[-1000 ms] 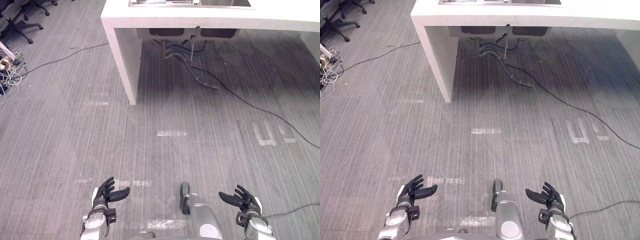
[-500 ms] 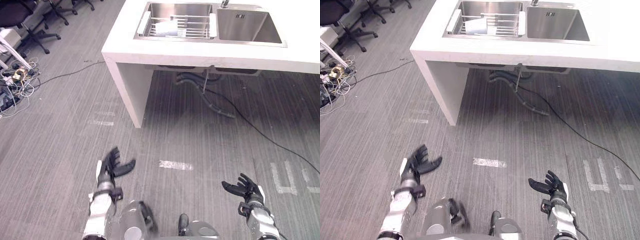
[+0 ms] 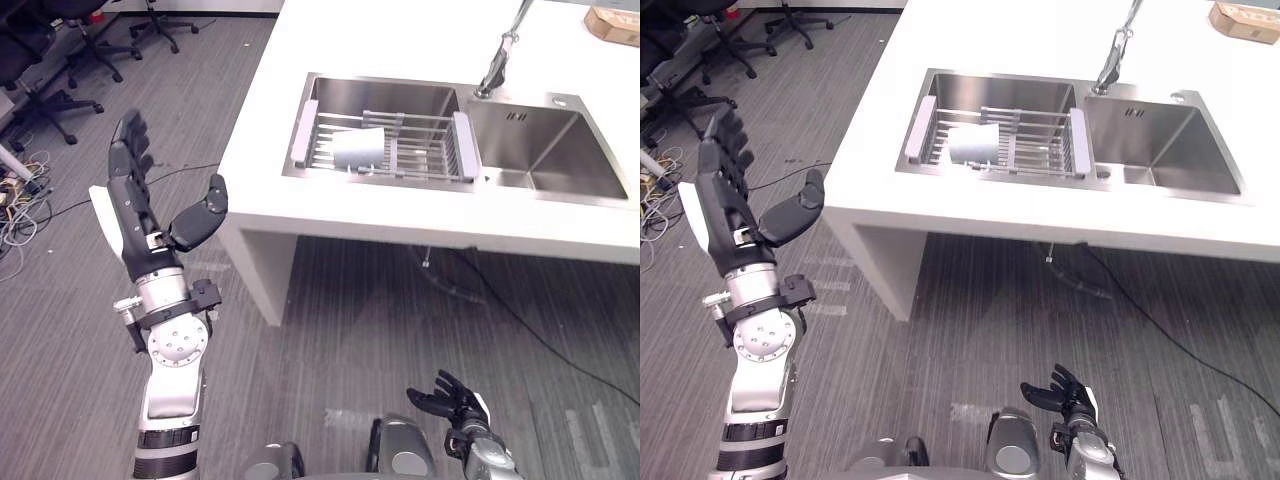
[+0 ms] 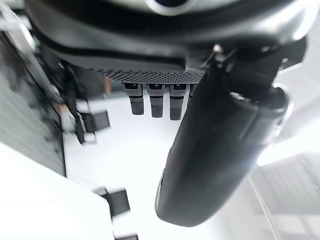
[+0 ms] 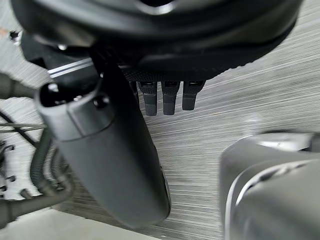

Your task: Walk over to the sink, pick up the cup, carry it to the dishwasher, place the cup inside the dishwasher, then close the dishwasher door

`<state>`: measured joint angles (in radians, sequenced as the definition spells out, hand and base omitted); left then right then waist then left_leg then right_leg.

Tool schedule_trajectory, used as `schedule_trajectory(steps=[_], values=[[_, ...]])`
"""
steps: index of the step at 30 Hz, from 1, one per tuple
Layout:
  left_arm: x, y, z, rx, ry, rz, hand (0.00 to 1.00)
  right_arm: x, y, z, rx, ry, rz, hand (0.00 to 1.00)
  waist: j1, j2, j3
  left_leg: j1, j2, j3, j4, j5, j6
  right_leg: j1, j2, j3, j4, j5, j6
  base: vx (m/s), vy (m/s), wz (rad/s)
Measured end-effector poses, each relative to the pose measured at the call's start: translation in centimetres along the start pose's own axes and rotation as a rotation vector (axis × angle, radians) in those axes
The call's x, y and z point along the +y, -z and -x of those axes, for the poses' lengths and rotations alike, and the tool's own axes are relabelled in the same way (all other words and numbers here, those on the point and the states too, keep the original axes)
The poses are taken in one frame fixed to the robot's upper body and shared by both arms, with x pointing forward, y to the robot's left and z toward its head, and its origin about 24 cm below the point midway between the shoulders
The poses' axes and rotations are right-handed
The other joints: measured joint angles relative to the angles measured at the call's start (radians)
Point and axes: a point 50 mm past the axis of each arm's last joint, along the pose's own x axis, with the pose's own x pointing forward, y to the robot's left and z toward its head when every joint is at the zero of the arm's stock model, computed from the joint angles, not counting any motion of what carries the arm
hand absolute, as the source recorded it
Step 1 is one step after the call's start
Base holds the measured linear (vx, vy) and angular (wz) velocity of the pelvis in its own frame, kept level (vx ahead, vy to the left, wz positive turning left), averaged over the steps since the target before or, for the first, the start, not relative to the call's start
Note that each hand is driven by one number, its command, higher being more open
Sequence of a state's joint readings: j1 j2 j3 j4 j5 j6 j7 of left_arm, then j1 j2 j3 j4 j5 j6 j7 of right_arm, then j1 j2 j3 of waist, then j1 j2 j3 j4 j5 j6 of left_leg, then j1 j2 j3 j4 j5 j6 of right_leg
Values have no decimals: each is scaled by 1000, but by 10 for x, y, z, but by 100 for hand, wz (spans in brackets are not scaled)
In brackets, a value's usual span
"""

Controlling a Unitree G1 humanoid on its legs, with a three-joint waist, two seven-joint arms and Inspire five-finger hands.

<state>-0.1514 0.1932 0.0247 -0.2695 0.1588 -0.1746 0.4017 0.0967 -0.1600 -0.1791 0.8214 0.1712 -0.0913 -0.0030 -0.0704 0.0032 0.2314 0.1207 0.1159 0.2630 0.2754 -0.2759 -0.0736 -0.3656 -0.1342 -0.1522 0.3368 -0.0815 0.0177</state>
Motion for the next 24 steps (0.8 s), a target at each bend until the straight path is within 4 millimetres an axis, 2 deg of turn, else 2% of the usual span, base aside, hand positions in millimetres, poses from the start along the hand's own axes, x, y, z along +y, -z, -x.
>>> schedule_trajectory(steps=[1,2,3,4,5,6,7,8,10,11,13,14,15,16,18,21,24], values=[[-4,-1,-1,-8,25,-2,90,-3,4,2,8,6,3,90,-12,-6,-4,16,2,-10,15,-22,-28,17,2,11,-30,147,-14,487,-220,31],[-10,2,0,-6,54,-11,90,-15,0,1,4,29,29,90,-12,47,-5,40,54,-16,34,-35,-38,24,38,5,27,142,-28,674,-298,10],[-17,-1,-7,-38,96,-32,90,-21,-4,1,-11,44,37,90,-12,47,-7,39,50,-18,68,8,-43,23,27,11,83,68,-31,650,-299,-4],[-22,-3,-9,-57,121,-47,90,-25,-5,1,-11,52,44,90,-15,49,-8,40,51,-22,91,29,-42,25,24,9,111,42,-36,562,-275,20],[-33,-8,-13,-99,179,-74,90,-30,-5,2,-9,64,54,90,-25,49,-7,27,61,-43,172,76,-46,63,15,-7,130,-1,-41,341,-197,28],[-39,-10,-14,-117,208,-85,90,-33,-3,3,-5,67,59,90,-28,49,-6,14,72,-52,234,106,-48,94,14,-15,126,-19,-42,383,-220,32],[-49,-14,-14,-147,263,-101,90,-35,0,5,3,71,61,90,-25,47,-3,-30,108,-64,394,168,-55,166,20,-26,89,-37,-51,302,-174,10],[-57,-17,-11,-181,316,-115,90,-34,1,6,3,70,61,90,-18,48,-3,-84,145,-56,530,129,-44,232,37,-29,36,-41,-58,281,-155,-1],[-64,-20,-6,-227,401,-149,90,-33,-2,6,-12,66,58,90,-9,43,-2,-157,153,-45,575,72,-29,302,45,-30,-27,-43,-60,235,-91,-12],[-67,-21,-4,-250,446,-176,90,-33,-3,6,-21,66,58,90,-6,46,-4,-195,141,-33,508,48,-18,328,45,-26,-59,-40,-56,204,-39,-12],[-69,-21,-2,-263,493,-209,90,-32,-3,6,-19,63,58,90,1,49,-5,-223,113,-30,363,42,-9,348,43,-21,-85,-33,-45,180,41,-11],[-70,-19,-1,-266,527,-233,90,-32,-2,6,-16,59,58,90,4,51,-6,-229,86,-31,215,68,-9,354,43,-19,-95,-31,-38,222,108,-11],[-71,-17,0,-264,549,-249,90,-32,-2,6,-16,57,59,90,2,68,-15,-232,70,-33,103,157,-8,352,51,-17,-95,-32,-27,192,117,-10],[-74,-12,2,-256,586,-273,90,-32,0,6,-9,60,58,90,1,83,-18,-220,71,-20,28,214,-3,352,67,-14,-92,-39,-12,200,139,3],[-78,-3,7,-227,663,-318,90,-29,4,7,2,53,52,90,2,57,-16,-202,36,-21,-36,227,11,345,44,-16,-93,-45,2,151,112,12],[-78,13,22,-160,788,-371,90,-29,10,10,18,55,58,90,0,54,-14,-170,-8,-10,-94,239,28,354,9,-11,-103,-49,23,89,90,4],[-83,14,30,-156,850,-371,90,-21,12,10,22,35,44,90,1,54,-14,-146,-24,-9,-140,256,31,366,2,-12,-121,-47,27,44,36,3]])
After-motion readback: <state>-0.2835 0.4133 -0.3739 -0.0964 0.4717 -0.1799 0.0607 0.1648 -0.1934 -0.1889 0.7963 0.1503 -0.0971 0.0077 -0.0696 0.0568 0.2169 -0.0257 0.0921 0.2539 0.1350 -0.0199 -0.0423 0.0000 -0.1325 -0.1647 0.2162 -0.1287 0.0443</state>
